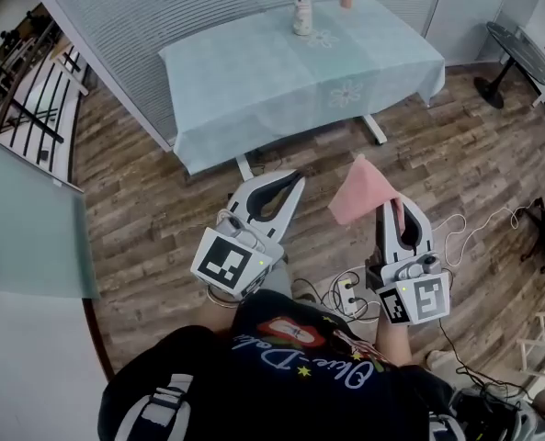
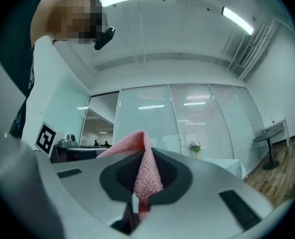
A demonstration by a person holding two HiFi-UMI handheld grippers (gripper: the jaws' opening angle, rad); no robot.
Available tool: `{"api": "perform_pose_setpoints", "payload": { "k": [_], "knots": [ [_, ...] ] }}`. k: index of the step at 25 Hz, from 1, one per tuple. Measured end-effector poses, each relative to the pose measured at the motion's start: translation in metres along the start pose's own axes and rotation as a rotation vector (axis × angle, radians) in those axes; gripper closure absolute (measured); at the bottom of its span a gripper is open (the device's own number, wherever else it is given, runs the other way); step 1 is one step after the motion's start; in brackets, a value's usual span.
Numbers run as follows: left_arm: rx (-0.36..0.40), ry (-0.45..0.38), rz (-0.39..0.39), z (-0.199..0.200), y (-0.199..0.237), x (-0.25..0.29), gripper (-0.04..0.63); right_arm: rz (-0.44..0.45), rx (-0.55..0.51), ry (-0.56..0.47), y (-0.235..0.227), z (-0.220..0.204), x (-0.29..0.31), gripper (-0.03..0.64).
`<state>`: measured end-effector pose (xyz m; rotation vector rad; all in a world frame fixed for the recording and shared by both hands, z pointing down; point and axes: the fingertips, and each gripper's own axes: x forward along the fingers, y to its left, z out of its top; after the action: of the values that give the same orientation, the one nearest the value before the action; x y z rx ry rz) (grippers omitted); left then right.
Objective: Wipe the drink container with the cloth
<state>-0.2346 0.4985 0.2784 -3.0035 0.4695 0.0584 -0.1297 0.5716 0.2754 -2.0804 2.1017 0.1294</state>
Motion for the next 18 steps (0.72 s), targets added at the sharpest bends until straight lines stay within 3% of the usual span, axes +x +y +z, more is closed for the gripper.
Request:
{"api": "perform_pose_setpoints", "payload": {
  "k": [8,18],
  "knots": [
    [-0.002,-0.013,0.024,-0.005,0.020,0.014,0.590,0.026,-0.006,-0.010,-0.009,-0.004,0.025,0.604],
    [-0.019,-0.036,-0.002,-0.014,0.075,0.079,0.591,0.012,-0.012,-0.004,-0.051,-0.015,0.093,0.604]
  ]
}}
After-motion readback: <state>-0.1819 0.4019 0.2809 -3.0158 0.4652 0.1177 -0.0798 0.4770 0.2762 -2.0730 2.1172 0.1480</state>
